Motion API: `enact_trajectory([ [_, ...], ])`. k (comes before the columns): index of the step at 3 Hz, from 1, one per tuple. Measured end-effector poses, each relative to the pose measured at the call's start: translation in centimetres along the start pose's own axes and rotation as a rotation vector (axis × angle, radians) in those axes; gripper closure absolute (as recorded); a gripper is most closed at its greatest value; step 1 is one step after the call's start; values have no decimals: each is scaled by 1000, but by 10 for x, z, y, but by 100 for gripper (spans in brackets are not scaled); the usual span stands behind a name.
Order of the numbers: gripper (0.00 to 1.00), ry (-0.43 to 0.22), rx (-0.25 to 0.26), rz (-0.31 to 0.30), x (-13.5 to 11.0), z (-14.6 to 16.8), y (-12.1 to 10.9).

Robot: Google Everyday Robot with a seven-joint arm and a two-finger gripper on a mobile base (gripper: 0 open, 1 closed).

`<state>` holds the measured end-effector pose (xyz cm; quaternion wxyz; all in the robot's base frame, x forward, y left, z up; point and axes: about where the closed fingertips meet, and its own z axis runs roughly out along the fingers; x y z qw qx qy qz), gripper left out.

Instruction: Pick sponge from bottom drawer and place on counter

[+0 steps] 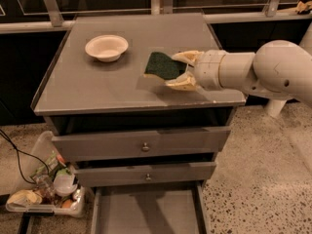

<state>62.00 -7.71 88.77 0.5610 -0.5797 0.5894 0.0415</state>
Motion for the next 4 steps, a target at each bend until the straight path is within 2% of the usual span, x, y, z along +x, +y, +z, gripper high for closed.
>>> enact_trajectory([
  [1,100,91,34,66,16,3,-13],
  [2,100,110,32,122,26,16,-24],
  [3,82,71,7,157,25,34,-27],
  [4,59,68,7,159,25,36,-28],
])
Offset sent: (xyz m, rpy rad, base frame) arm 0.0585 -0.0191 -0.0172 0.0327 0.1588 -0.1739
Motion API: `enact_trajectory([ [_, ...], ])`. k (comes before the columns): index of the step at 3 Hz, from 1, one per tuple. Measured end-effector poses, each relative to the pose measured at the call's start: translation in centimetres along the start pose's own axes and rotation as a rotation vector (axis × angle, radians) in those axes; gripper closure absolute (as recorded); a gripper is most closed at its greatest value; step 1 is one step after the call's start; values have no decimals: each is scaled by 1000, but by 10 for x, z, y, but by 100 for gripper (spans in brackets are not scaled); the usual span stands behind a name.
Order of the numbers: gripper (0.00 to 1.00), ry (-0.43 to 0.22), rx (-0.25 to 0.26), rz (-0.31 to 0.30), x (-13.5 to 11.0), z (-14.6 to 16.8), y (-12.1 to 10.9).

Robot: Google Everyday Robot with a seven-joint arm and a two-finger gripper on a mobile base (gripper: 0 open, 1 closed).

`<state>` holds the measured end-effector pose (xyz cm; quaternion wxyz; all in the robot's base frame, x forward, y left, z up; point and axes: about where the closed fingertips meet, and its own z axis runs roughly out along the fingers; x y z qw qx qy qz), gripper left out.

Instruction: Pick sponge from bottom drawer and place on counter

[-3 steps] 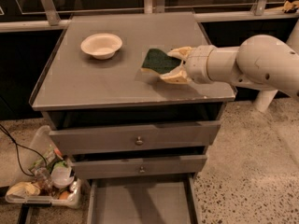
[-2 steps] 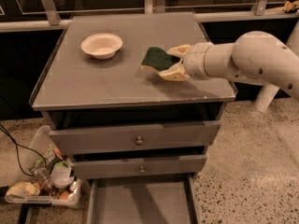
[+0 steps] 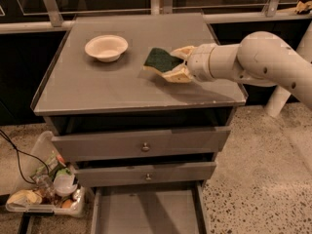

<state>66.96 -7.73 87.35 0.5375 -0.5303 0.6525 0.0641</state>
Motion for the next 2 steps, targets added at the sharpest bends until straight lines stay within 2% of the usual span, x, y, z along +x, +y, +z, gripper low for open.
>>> enact_trajectory([
  [2,13,0,0,0,0,0,0],
])
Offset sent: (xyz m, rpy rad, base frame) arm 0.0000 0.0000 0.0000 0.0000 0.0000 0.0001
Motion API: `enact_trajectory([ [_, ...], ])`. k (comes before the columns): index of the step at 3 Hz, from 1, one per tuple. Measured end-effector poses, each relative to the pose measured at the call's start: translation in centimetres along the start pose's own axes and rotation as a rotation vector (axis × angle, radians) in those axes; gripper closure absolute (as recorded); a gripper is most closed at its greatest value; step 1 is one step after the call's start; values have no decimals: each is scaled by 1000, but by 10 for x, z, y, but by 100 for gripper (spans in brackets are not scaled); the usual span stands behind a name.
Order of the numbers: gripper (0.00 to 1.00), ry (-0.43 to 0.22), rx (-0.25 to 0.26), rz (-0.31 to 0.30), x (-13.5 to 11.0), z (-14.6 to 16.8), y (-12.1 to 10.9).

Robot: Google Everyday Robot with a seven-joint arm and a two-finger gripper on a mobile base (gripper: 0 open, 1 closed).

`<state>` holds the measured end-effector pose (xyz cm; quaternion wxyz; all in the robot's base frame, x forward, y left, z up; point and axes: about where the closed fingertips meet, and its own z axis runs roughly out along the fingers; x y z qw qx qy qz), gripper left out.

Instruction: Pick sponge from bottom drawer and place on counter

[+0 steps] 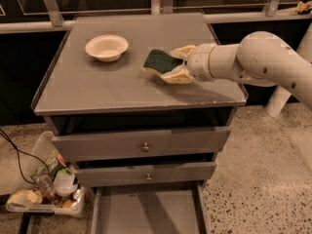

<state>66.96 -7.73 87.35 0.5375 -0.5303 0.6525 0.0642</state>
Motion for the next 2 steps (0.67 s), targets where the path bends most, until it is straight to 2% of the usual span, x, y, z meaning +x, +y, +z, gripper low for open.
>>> enact_trajectory([
  [1,0,0,0,0,0,0,0],
  [2,0,0,0,0,0,0,0],
])
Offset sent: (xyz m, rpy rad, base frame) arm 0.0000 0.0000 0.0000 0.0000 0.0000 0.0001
